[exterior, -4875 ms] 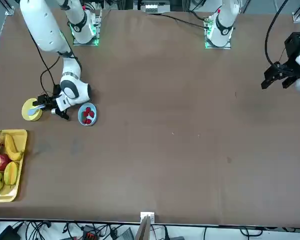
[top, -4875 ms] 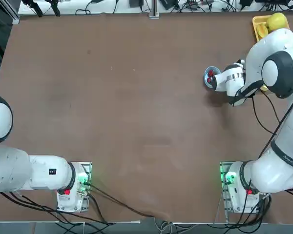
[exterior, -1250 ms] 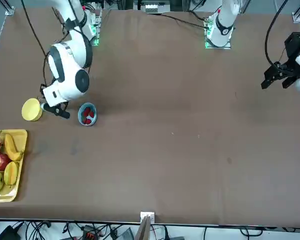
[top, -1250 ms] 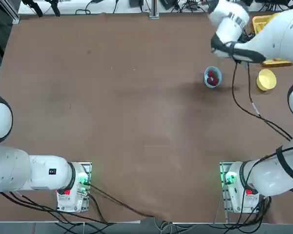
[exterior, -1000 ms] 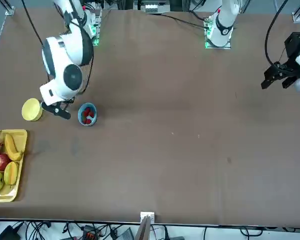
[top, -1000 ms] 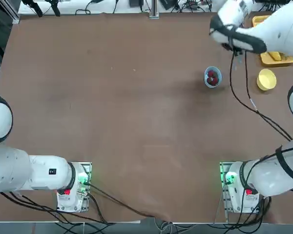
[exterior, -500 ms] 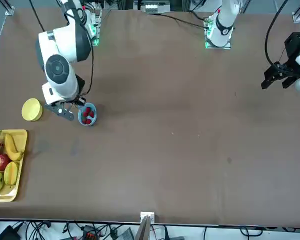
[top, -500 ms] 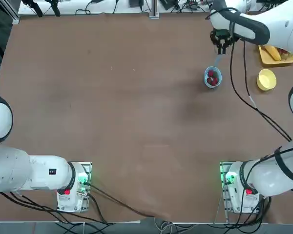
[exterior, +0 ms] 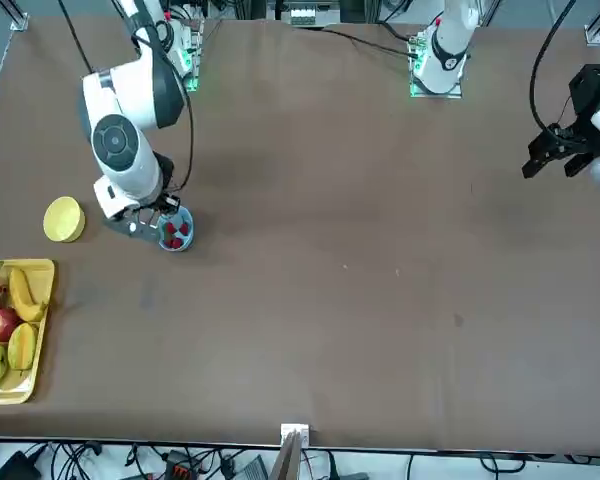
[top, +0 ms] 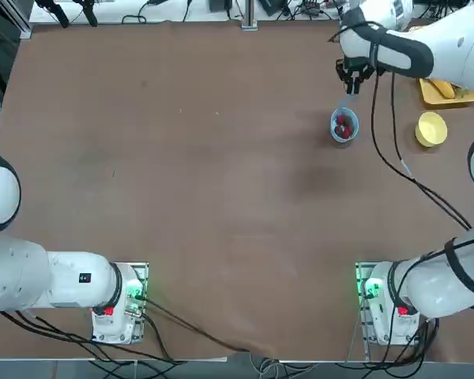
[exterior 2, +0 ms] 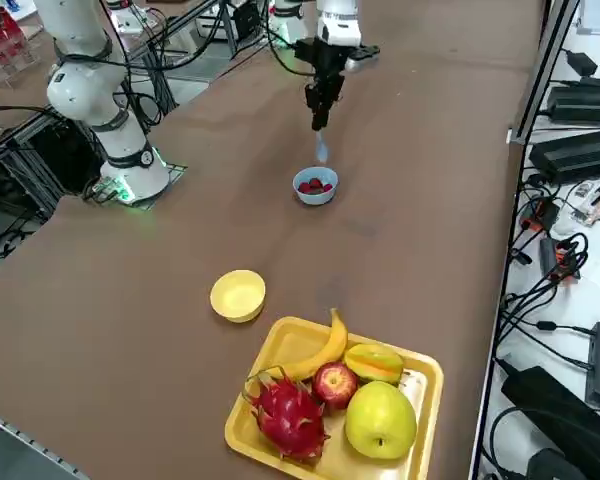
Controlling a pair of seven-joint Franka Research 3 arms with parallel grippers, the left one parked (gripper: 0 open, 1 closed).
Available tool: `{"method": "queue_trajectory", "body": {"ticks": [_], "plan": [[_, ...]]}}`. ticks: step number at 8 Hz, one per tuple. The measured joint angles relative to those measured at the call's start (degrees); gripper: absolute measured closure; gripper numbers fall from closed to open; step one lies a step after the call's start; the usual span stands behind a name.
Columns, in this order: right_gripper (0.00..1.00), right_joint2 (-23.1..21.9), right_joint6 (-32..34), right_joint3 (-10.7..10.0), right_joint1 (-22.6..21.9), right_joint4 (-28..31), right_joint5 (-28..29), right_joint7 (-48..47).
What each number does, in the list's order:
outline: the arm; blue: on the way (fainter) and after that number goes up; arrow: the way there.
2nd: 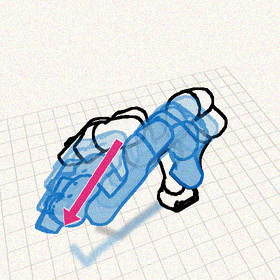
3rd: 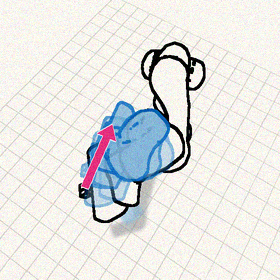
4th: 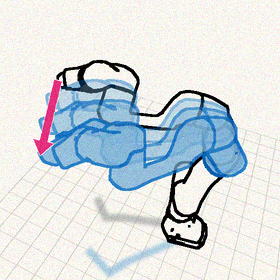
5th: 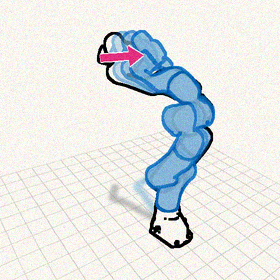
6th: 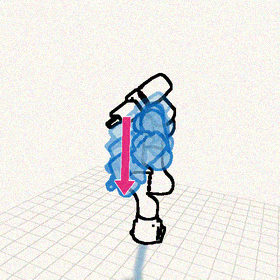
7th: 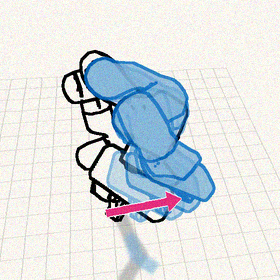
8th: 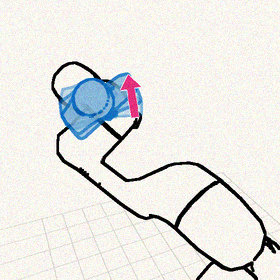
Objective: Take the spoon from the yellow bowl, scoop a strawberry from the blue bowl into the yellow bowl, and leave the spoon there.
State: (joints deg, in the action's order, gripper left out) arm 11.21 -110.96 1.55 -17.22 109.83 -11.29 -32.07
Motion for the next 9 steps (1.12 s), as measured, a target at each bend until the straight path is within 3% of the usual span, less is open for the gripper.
{"method": "queue_trajectory", "body": {"ticks": [2, 3, 5, 9], "plan": [[0.89, -2.13, -6.79, -0.14, 1.17, 5.44, 1.43, 3.58], [0.89, -2.8, -7.84, -0.19, 2.0, 6.65, 4.87, 7.23], [0.89, -3.86, -7.91, -0.41, 3.67, 6.95, 10.29, 13.93], [0.89, -4.11, -8.0, -0.62, 5.08, 8.27, 11.74, 20.15]]}}
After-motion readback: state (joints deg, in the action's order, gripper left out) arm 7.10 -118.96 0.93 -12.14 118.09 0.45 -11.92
